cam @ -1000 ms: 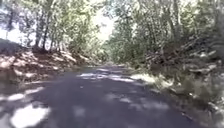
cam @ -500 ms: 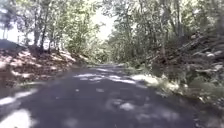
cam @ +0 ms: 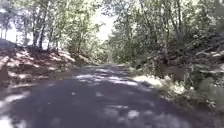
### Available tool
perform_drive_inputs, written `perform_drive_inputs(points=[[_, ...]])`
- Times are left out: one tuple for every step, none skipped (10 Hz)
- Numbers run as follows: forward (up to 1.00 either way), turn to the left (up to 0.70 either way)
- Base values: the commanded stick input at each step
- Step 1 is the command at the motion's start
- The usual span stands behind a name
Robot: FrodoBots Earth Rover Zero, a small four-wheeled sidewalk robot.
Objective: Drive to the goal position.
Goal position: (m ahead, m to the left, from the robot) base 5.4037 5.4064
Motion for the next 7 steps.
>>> perform_drive_inputs(points=[[0.45, 0.0], [0.45, -0.1], [0.45, -0.27], [0.45, -0.27], [0.45, -0.17], [0.45, 0.0], [0.45, 0.0]])
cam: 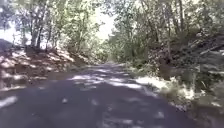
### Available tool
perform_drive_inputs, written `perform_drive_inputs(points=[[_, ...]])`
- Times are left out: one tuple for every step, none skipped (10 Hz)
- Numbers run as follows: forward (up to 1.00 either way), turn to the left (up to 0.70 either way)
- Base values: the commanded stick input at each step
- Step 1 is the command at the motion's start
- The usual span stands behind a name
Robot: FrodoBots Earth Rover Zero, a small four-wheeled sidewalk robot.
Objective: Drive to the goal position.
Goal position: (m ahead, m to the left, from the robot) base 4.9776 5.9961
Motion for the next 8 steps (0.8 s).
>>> perform_drive_inputs(points=[[0.45, 0.0], [0.45, 0.0], [0.45, 0.0], [0.45, 0.0], [0.45, 0.0], [0.45, 0.0], [0.45, 0.0], [0.45, 0.0]])
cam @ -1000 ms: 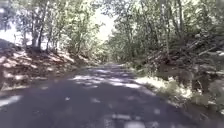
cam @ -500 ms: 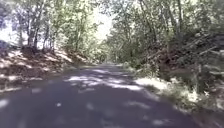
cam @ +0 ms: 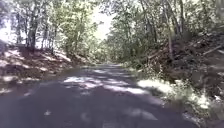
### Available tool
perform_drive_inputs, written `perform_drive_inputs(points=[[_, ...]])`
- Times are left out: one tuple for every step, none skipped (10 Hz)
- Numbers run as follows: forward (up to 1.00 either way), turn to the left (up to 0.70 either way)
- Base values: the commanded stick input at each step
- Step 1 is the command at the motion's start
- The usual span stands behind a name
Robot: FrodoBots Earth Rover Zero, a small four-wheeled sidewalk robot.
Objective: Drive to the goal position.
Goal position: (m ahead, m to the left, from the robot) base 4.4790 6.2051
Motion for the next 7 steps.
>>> perform_drive_inputs(points=[[0.45, 0.0], [0.45, 0.0], [0.45, 0.0], [0.45, 0.0], [0.45, 0.0], [0.45, 0.0], [0.45, 0.0]])
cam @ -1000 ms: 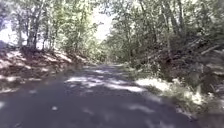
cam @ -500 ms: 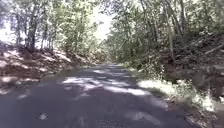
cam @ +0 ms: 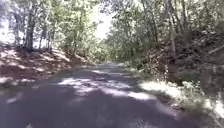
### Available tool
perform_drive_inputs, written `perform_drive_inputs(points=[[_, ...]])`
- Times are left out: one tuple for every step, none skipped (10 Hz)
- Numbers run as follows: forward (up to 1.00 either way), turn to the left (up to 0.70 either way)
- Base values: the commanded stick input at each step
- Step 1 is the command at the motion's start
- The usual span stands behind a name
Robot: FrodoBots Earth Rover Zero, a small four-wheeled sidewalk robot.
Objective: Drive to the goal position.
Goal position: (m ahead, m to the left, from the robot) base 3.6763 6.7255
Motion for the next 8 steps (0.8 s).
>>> perform_drive_inputs(points=[[0.45, 0.0], [0.45, 0.0], [0.45, 0.0], [0.45, 0.0], [0.45, 0.0], [0.45, 0.0], [0.45, 0.0], [0.45, 0.0]])
